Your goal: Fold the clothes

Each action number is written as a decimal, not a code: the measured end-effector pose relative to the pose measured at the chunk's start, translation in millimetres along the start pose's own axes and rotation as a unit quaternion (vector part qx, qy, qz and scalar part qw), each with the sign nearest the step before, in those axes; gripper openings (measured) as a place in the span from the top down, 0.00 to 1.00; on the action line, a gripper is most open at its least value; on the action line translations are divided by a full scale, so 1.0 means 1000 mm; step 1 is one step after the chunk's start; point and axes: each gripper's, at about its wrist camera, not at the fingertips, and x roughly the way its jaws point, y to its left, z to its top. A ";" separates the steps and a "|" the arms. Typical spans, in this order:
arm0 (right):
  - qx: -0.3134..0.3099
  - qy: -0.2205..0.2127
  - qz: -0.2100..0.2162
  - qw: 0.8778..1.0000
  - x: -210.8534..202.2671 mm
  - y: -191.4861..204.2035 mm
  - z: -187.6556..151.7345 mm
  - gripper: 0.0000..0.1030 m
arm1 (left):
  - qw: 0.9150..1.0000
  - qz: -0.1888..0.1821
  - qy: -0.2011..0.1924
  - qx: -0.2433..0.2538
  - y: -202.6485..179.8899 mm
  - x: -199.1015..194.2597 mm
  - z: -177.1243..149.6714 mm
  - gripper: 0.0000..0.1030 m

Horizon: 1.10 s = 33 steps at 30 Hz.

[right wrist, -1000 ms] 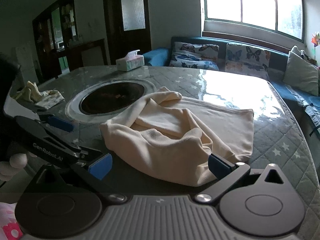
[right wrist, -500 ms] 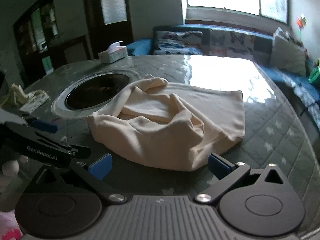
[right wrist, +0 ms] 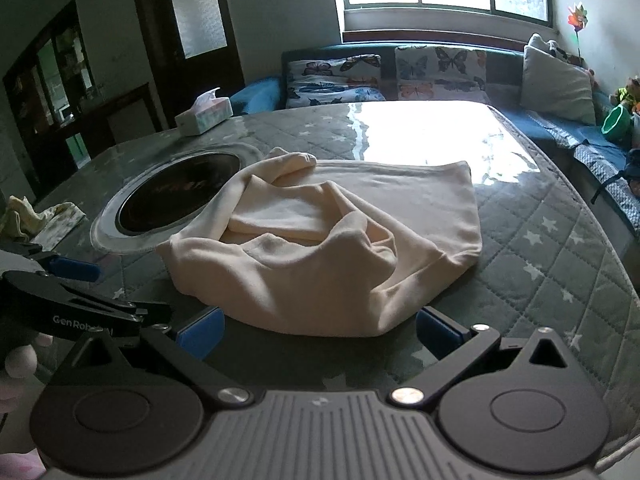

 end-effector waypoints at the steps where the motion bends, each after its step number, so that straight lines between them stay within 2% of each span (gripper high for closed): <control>1: -0.001 -0.002 0.000 1.000 -0.001 0.000 0.001 0.00 | 1.000 0.001 -0.001 0.000 0.000 0.000 0.001 0.00; 11: -0.007 -0.015 0.003 1.000 0.001 -0.001 0.014 0.00 | 0.999 0.026 -0.020 0.012 0.000 -0.002 0.011 0.00; 23: -0.017 -0.027 0.006 0.999 0.004 0.001 0.025 0.00 | 0.999 0.026 -0.020 0.009 0.001 0.003 0.019 0.00; 31: -0.036 -0.043 0.008 0.998 0.016 -0.007 0.056 0.00 | 0.999 0.019 -0.041 0.004 0.011 0.007 0.037 0.00; 33: -0.046 -0.043 0.012 0.998 0.024 -0.009 0.065 0.04 | 0.999 0.017 -0.045 0.001 0.015 0.009 0.043 0.02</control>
